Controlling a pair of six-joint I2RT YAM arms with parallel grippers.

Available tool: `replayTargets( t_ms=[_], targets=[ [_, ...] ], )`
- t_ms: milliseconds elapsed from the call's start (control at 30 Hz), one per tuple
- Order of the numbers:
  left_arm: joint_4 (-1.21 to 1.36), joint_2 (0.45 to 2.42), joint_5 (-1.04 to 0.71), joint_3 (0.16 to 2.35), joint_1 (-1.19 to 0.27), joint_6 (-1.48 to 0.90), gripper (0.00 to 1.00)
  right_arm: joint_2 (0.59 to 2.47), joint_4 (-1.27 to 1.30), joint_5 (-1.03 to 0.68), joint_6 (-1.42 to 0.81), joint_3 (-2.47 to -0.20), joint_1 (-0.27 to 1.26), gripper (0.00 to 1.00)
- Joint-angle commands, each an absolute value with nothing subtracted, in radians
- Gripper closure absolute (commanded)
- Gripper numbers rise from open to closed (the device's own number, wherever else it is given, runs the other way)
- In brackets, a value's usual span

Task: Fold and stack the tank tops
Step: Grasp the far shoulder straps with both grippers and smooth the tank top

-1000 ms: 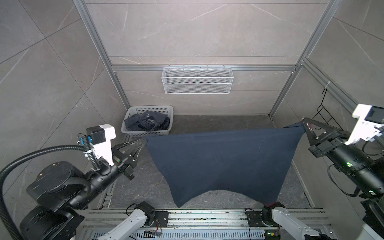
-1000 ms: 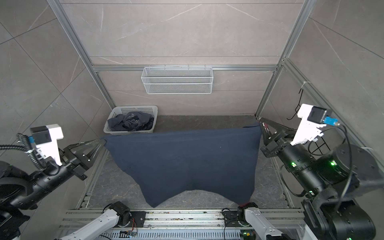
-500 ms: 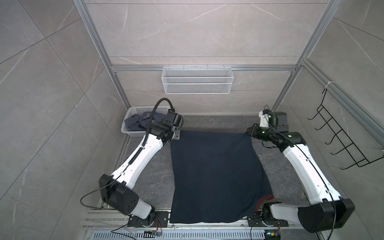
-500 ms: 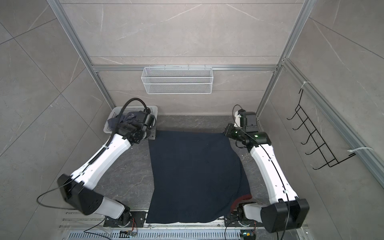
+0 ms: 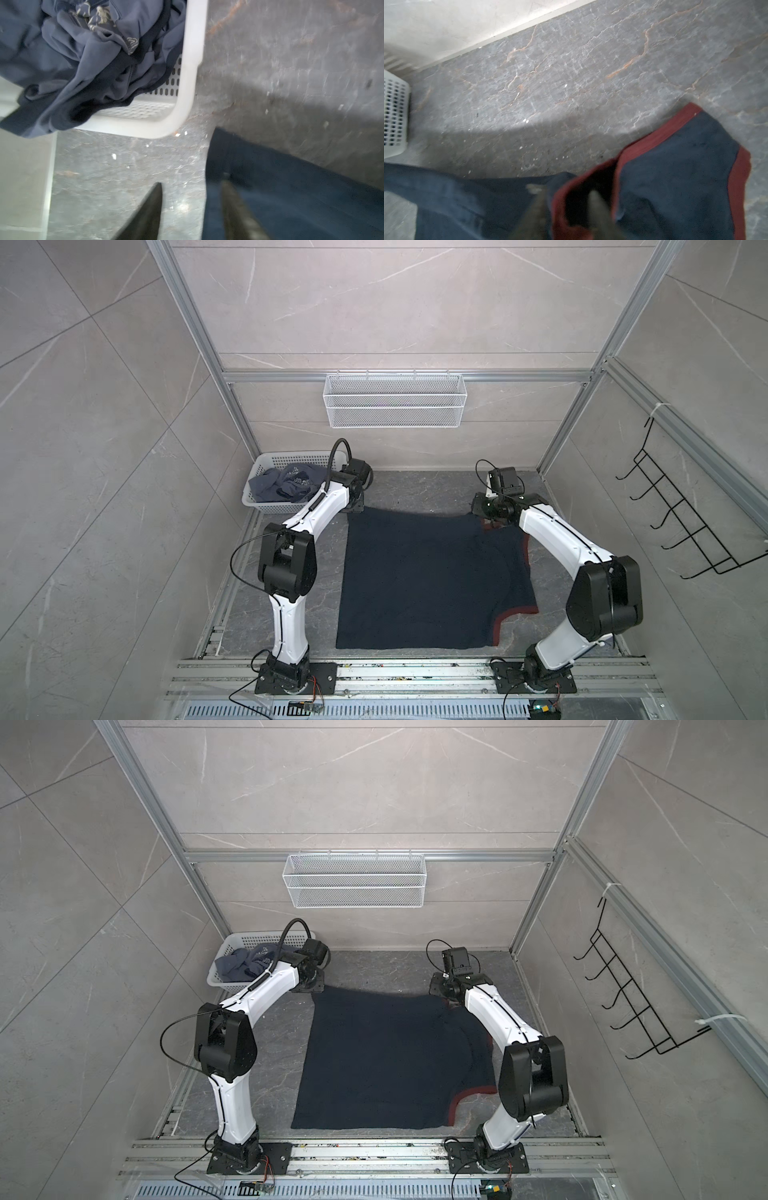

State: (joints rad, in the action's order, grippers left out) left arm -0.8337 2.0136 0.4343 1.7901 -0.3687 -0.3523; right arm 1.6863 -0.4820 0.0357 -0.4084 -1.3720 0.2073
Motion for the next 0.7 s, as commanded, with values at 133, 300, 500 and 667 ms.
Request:
replayTargets(
  t_ms=[133, 300, 500, 667],
  targets=[
    [-0.868, 1.814, 0.466, 1.769, -0.395, -0.418, 0.21, 1.61, -0.576, 0.173, -0.404, -1.412, 0.194, 0.18],
    [-0.703, 1.69, 0.236, 1.577, -0.471, -0.411, 0.21, 1.519, -0.601, 0.123, -0.456, -1.293, 0.116, 0.17],
    [-0.522, 1.806, 0.036, 1.451, -0.521, -0.455, 0.22, 1.537, -0.54, 0.078, -0.498, -1.152, 0.025, 0.18],
    [-0.414, 1.946, 0.002, 1.435, -0.514, -0.469, 0.22, 1.63, -0.478, 0.025, -0.525, -1.143, -0.034, 0.18]
  ],
)
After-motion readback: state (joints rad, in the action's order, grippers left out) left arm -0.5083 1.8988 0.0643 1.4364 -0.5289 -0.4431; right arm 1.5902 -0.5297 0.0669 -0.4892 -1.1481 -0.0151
